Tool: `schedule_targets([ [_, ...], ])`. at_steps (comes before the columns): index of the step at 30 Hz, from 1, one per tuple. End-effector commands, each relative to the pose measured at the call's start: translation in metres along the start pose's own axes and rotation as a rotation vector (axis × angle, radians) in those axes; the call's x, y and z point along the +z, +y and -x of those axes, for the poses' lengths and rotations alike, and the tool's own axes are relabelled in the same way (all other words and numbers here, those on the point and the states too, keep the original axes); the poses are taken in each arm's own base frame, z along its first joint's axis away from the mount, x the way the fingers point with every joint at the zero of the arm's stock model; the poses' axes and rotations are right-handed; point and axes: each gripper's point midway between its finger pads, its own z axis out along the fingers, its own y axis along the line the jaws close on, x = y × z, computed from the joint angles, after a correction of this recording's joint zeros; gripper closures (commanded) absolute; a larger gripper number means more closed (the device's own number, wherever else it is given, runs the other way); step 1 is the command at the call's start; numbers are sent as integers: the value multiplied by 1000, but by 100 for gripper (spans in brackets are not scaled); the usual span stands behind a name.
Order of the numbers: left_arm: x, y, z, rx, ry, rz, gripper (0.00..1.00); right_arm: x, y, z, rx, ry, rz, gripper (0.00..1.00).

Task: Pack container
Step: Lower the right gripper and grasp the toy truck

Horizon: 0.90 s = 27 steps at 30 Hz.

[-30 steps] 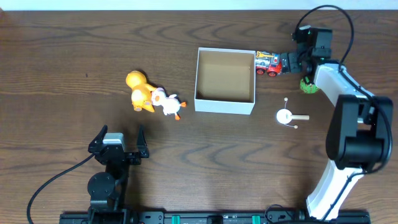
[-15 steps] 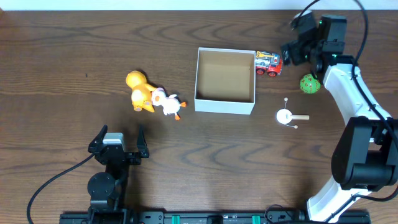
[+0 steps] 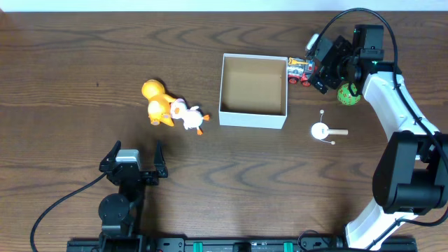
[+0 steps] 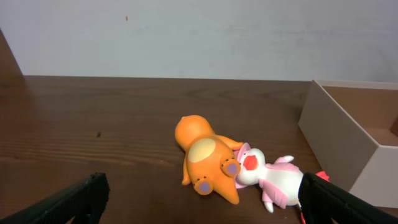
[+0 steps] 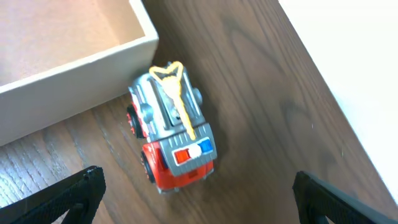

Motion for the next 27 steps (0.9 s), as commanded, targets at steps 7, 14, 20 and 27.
schedule_targets([
  [7,1,3,-16,14,54,17,2,31,12,-5,-53,-45,67,1],
  [14,1,3,-16,14,54,17,2,56,14,-18,-47,-41,73,1],
  [20,1,3,-16,14,54,17,2,65,16,-24,-45,-40,77,1],
  [27,1,3,-16,14,54,17,2,80,29,-38,-24,-19,122,1],
])
